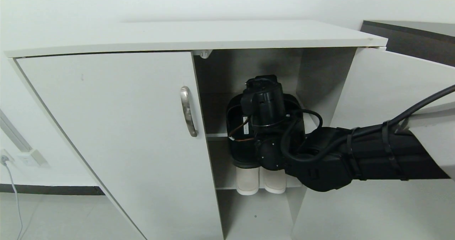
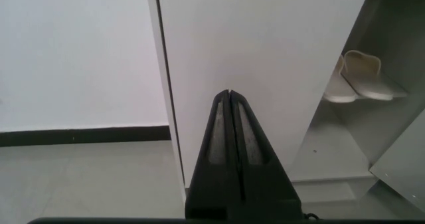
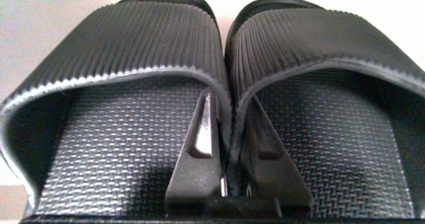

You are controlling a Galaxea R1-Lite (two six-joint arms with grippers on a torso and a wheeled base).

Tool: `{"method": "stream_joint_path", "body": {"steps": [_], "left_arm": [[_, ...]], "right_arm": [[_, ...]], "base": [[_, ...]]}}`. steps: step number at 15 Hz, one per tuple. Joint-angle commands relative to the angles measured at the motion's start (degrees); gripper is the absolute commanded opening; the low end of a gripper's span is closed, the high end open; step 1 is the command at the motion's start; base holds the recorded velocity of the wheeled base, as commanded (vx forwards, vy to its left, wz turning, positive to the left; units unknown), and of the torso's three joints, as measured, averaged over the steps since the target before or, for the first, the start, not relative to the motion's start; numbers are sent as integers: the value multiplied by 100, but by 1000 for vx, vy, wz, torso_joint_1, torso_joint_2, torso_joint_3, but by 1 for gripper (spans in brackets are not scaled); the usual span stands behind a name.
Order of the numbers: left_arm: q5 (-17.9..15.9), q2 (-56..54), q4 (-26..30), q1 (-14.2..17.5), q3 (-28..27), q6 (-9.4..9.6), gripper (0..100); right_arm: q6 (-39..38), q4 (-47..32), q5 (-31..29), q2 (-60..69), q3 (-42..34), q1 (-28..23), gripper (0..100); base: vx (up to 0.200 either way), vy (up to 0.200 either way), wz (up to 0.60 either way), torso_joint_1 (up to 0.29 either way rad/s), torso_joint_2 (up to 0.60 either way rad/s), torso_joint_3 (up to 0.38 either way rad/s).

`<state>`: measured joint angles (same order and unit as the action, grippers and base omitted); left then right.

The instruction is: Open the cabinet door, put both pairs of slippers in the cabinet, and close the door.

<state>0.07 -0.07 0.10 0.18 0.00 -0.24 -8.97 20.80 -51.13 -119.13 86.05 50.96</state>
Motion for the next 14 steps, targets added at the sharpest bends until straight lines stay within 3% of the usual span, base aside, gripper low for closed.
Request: {"method": "stream_joint_path", "body": {"steps": [1, 5, 14], "left_arm": [[1, 7, -1, -1, 0, -2, 0], [1, 7, -1, -1, 0, -2, 0], [1, 7, -1, -1, 0, -11, 0]], "right_arm": [[1, -5, 24, -40, 8, -16, 0], [10, -102, 323, -339, 483, -218, 0], [1, -1122, 701, -1078, 2399, -710, 0]], "base": [[0, 0, 0, 0, 0, 0], [0, 0, 0, 0, 0, 0], [0, 0, 0, 0, 0, 0]]}}
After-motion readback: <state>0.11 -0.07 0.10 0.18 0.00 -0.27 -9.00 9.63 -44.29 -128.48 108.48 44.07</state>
